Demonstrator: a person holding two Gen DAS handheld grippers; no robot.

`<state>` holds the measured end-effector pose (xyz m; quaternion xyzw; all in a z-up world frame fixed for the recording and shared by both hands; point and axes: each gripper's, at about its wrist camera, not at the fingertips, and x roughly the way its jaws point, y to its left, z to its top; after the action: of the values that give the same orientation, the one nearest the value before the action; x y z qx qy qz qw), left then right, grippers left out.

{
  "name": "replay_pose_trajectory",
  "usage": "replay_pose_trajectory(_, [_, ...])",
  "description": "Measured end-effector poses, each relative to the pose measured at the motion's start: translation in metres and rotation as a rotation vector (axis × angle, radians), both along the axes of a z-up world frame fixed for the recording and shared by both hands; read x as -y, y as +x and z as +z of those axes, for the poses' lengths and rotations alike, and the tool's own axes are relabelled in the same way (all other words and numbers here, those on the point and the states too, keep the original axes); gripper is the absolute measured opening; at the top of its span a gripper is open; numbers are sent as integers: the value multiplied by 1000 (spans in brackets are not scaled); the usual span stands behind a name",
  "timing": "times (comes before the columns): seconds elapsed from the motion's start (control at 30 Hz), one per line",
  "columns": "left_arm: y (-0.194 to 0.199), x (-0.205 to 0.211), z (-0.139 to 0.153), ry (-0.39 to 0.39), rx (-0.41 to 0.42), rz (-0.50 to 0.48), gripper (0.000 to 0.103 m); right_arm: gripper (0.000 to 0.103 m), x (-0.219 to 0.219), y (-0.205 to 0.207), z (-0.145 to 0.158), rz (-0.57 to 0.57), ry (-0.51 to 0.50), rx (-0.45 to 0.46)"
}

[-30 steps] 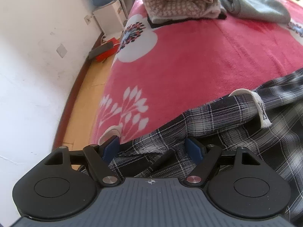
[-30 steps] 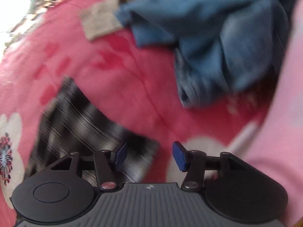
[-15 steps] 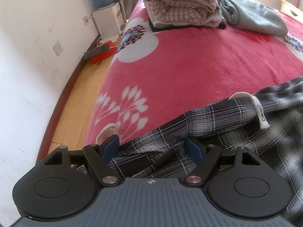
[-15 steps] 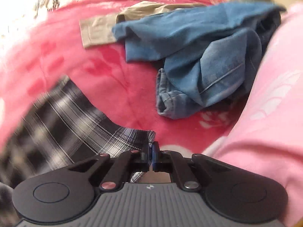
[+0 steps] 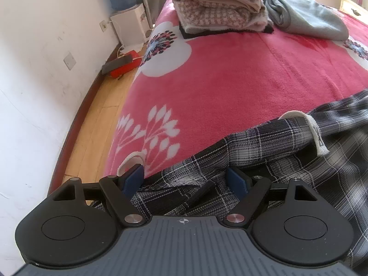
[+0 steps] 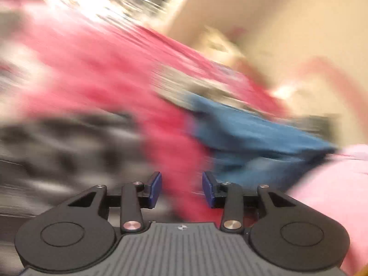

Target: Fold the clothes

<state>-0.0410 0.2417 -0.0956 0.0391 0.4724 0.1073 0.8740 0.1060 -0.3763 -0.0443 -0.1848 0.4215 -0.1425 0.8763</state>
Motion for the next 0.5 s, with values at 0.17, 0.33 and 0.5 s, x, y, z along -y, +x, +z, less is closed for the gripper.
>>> replay_pose_trajectory(0.17, [-1, -1, 0, -1, 9, 1, 80, 45, -91, -28, 8, 308, 277, -112])
replay_pose_trajectory(0.33, [-2, -1, 0, -2, 19, 1, 80, 45, -130, -48, -28, 385, 205, -222])
replay_pose_trajectory(0.5, [-1, -2, 0, -8, 26, -2, 80, 45, -113, -67, -39, 315, 254, -285])
